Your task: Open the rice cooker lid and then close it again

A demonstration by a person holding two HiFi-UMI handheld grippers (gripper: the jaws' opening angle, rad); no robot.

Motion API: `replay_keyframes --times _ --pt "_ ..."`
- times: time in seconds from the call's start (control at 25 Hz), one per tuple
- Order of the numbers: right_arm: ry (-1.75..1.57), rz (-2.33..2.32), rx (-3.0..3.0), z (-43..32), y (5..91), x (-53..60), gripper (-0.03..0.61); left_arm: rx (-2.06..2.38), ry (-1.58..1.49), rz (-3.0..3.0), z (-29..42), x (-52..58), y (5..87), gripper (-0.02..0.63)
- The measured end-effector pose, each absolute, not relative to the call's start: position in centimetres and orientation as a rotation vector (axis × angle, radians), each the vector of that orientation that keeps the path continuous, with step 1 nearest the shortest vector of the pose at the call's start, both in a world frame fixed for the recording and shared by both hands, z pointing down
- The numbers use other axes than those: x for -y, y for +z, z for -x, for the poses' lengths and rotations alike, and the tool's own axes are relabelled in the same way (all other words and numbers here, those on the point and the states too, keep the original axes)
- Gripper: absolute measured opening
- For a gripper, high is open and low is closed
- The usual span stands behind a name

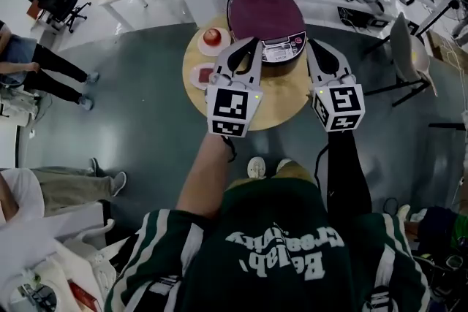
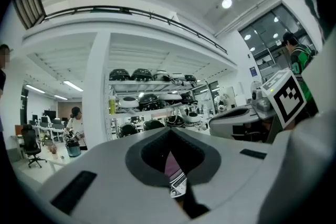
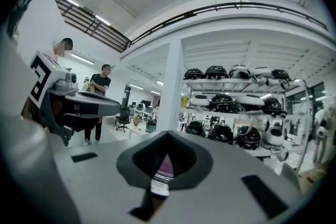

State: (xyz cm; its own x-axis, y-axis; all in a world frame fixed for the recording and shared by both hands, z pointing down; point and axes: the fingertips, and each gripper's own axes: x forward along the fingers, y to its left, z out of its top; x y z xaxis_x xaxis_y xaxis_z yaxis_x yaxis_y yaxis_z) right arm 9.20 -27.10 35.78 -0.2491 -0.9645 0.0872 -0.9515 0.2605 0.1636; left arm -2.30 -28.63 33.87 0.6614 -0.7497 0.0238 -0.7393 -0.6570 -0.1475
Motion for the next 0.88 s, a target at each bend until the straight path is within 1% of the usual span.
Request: replay_keyframes --times 0.28,0.6,0.88 --pt "-0.001 -1.678 2.423 -10.5 38.4 31.8 0.005 -1.396 -0.161 2.768 0.6 32.5 36.3 -0.005" --pt "0.158 -1.521 2.470 -10.7 42.5 36.6 0.005 -1.498 -0.314 2.796 -1.6 36.3 40.5 -0.005" --pt "0.251 -1.414 2.391 -10.8 47.5 39.3 0.005 -1.538 -0.442 2.813 -2.9 38.4 44.6 -0.005"
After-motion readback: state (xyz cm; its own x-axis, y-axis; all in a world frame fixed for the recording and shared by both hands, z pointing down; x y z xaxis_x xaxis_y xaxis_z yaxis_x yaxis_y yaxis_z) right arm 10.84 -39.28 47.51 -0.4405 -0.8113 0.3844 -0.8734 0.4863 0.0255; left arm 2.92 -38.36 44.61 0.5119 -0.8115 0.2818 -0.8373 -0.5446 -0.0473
